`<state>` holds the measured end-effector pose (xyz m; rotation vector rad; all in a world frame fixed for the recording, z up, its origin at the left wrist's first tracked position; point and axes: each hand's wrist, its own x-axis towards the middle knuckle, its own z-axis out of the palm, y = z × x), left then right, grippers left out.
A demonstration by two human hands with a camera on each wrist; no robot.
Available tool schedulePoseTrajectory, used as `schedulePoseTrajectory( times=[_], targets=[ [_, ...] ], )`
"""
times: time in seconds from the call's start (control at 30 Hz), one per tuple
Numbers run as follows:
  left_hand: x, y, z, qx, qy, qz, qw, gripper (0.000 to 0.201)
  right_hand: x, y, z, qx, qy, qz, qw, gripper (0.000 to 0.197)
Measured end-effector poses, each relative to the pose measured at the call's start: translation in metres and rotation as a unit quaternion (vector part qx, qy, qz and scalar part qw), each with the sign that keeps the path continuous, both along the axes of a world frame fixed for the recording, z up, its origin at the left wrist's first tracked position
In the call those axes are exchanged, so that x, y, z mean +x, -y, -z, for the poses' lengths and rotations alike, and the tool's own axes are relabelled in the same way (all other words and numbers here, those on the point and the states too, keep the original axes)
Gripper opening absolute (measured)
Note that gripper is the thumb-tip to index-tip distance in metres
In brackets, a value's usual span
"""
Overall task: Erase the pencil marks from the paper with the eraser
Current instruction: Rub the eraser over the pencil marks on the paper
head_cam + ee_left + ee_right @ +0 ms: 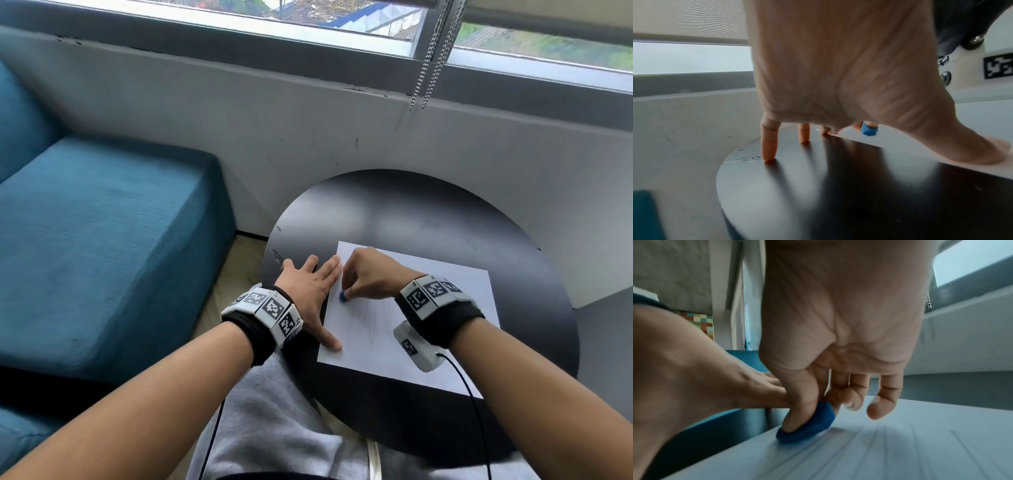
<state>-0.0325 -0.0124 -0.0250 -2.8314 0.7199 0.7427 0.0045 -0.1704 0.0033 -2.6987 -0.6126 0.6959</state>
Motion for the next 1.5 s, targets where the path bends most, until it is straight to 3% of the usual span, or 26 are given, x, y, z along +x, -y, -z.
schedulePoseTrajectory(
  times=[0.2,0.4,0.53,0.77,0.97,1.13,1.37,1.5],
  targets=[
    [0.0,0.002,0.0,0.009,-0.012,-0.007,1.0,0.145,-0.032,-0.001,0.001,-0.031,-0.057,-0.064,0.996,0.008],
    [-0.001,0.001,-0.002,0.005,-0.006,-0.002,1.0,0.145,-0.026,0.003,0.001,0.014,0.005,0.012,1.0,0.009],
    [-0.001,0.002,0.0,0.012,-0.005,-0.006,1.0,0.146,-0.045,0.003,0.0,-0.015,-0.068,-0.062,0.996,0.011],
    [-0.002,0.0,-0.001,0.003,0.005,0.001,1.0,0.145,-0.002,0.007,0.006,0.007,0.057,0.065,0.996,0.012],
    [0.0,-0.002,0.002,-0.005,-0.002,-0.005,1.0,0.146,-0.022,0.002,0.002,-0.002,-0.022,-0.017,1.0,0.009],
    [-0.001,-0.004,0.006,-0.021,0.006,-0.008,1.0,0.147,-0.001,0.002,0.004,0.022,0.049,0.046,0.997,0.013],
    [-0.001,-0.006,0.009,-0.045,-0.022,-0.038,0.998,0.146,-0.036,0.002,0.007,0.019,-0.022,-0.065,0.997,0.013],
    [-0.001,-0.007,0.006,-0.066,-0.04,-0.049,0.996,0.147,-0.006,0.003,0.007,0.038,0.045,-0.012,0.998,0.007]
  ],
)
